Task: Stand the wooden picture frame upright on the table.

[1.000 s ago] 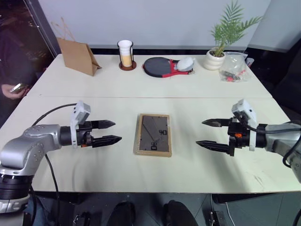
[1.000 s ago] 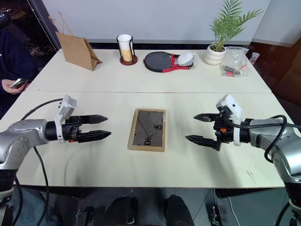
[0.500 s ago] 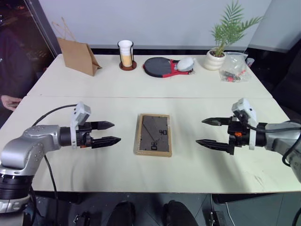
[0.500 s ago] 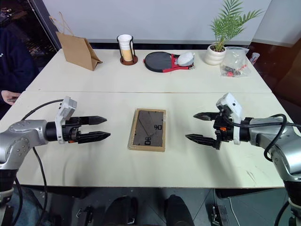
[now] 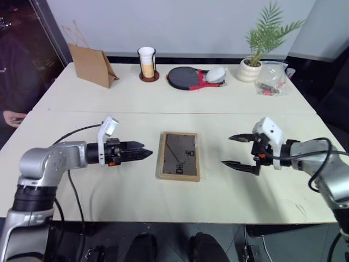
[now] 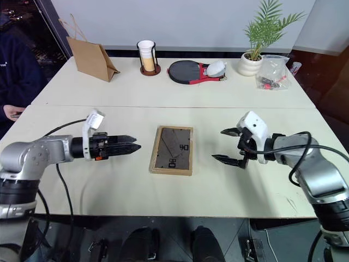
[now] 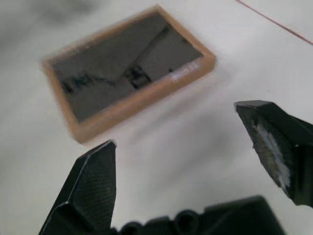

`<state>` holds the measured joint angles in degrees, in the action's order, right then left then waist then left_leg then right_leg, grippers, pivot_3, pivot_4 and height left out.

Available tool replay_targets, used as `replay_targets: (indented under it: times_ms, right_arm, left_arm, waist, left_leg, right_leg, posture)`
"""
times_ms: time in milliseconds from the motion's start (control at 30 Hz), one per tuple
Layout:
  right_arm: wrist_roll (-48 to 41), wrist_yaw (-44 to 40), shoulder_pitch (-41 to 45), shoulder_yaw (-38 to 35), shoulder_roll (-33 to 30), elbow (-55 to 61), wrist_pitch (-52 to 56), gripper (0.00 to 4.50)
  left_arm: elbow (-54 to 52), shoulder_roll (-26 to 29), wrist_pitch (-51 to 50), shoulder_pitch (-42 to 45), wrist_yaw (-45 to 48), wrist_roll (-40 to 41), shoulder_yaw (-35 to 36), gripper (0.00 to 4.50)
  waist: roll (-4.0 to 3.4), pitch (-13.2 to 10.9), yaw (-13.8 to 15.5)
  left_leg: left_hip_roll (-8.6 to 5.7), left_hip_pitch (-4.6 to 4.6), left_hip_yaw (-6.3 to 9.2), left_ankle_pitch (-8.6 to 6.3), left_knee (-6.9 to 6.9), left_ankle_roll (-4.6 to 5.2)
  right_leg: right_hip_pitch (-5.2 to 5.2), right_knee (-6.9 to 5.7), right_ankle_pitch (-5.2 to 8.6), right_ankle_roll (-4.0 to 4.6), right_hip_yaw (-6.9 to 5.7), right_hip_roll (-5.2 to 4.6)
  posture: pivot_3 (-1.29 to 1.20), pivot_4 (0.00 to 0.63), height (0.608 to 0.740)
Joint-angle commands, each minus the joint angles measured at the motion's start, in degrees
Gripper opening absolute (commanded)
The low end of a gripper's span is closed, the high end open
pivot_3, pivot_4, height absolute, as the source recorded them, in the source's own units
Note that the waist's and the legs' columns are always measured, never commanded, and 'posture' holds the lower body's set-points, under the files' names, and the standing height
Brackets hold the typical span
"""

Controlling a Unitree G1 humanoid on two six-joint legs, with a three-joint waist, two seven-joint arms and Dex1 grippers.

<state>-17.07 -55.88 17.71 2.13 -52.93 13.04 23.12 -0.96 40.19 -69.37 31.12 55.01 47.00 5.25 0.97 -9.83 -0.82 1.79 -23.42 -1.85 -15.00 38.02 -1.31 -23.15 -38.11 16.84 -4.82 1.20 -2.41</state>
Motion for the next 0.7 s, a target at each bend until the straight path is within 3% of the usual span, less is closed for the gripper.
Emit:
replay_targets:
  times_ms: [33,133,167,367,467,700]
  right_arm:
    - [2.88,0.40,1.64,0.76,1.04,-0.85,-3.88,4.41]
    - [2.81,0.31,2.29,0.88,2.38,-1.27,-4.38,3.57]
    - [3.25,0.35,2.48,1.11,2.71,-1.40,-4.59,3.11]
    - [5.68,2.65,1.83,1.51,5.29,-1.15,-4.91,0.07]
    - [5.94,3.40,-0.29,1.45,6.22,0.02,-4.25,0.02]
    - [12.41,4.93,-2.02,5.57,6.66,0.05,-8.98,0.02]
  left_arm:
    - [0.14,0.03,-4.22,2.79,0.03,1.54,-1.52,4.50]
    - [1.75,-0.23,-6.38,4.68,0.40,1.79,-1.91,4.50]
    - [2.14,0.17,-5.62,4.91,0.88,1.05,-2.55,4.50]
    - [1.34,1.23,18.57,1.10,2.04,-12.54,-6.68,4.50]
    - [-0.31,0.64,19.34,-1.36,2.11,-12.41,-6.32,4.50]
    - [1.13,-1.12,-7.41,-1.00,-1.97,-0.96,-1.99,4.50]
  waist:
    - [0.00,0.00,-0.09]
    - [0.00,0.00,-0.11]
    - [0.00,0.00,-0.07]
    - [0.00,0.00,0.13]
    - [0.00,0.00,0.18]
    - [0.00,0.00,0.07]
  left_leg:
    - [0.01,0.00,-0.01,0.00,-0.01,0.00]
    - [0.04,-0.01,0.00,0.00,-0.02,0.00]
    - [0.05,-0.01,0.01,0.00,-0.02,-0.01]
    - [0.03,0.01,-0.04,0.01,-0.01,-0.01]
    - [0.03,-0.01,-0.06,0.00,-0.01,-0.01]
    - [0.01,-0.02,-0.06,-0.01,0.02,0.02]
  right_leg:
    - [-0.02,-0.02,0.00,0.00,0.01,0.02]
    - [-0.05,-0.01,0.00,0.01,0.02,0.09]
    - [-0.05,-0.01,0.00,0.01,0.02,0.09]
    - [-0.03,-0.01,0.00,0.02,0.04,0.00]
    - [-0.03,0.01,0.01,0.03,0.04,-0.04]
    - [-0.03,-0.02,0.00,0.01,0.04,-0.05]
  posture:
    - [0.00,0.150,0.740]
    - [0.00,0.150,0.740]
    - [0.00,0.150,0.740]
    - [0.00,0.150,0.740]
    - [0.00,0.150,0.740]
    - [0.00,0.150,0.740]
